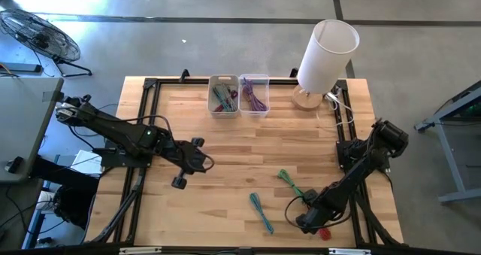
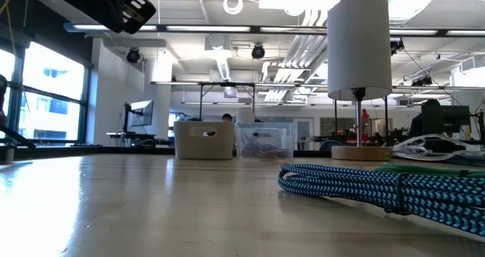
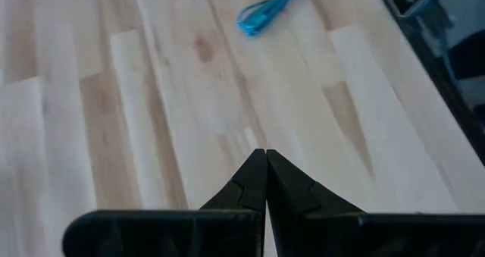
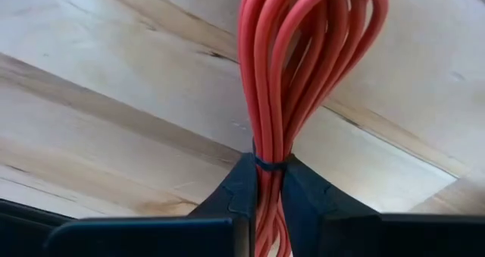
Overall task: Pick & Place USB Port
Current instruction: Put the red USB cable into the transparent bin
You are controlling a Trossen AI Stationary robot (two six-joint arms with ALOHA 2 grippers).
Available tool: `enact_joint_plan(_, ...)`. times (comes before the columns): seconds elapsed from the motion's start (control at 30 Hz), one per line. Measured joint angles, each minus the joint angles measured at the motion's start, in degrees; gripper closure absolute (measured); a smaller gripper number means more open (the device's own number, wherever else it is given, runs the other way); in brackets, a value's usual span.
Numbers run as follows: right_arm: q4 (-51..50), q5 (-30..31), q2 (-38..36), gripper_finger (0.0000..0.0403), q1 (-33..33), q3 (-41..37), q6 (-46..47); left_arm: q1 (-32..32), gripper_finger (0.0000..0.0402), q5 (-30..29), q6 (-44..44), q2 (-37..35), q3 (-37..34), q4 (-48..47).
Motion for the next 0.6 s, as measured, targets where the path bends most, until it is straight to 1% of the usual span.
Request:
enact_joint_plan(0.13,-0.33,0.98,-0.5,0.0372,0.0,0.24,-1.96,0.0,0.0401,-0.95,-1.01,0.0,0.02,2.77)
enact_joint_plan(0.23,-2.64,3.62,-1.56,0.0372,0.32,1.93,-3.17,0.0,0.0401,-0.47,-0.84,0.0,0.02,7.68)
enact_joint_plan(0.3,-5.01,7.38,-2.1,0.0382,0.74,4.2,-4.31,0.0,0.0401,-0.44,-0.43,0.0,0.02,11.39)
enact_joint_plan(0.33,-6.42,9.35,-2.56,0.0391,0.96,5.88,-5.3,0.0,0.0401,-0.34,0.01,0.0,0.02,13.26)
enact_joint_plan(0.47,-14.31,16.47,-3.53,0.0391,1.56,14.43,-8.55,0.0,0.0401,0.46,0.5,0.0,0.02,20.83)
enact_joint_plan(0.6,-24.35,22.94,-3.83,0.0391,1.55,25.26,-15.21,0.02,0.0401,0.41,1.43,0.0,0.04,28.0)
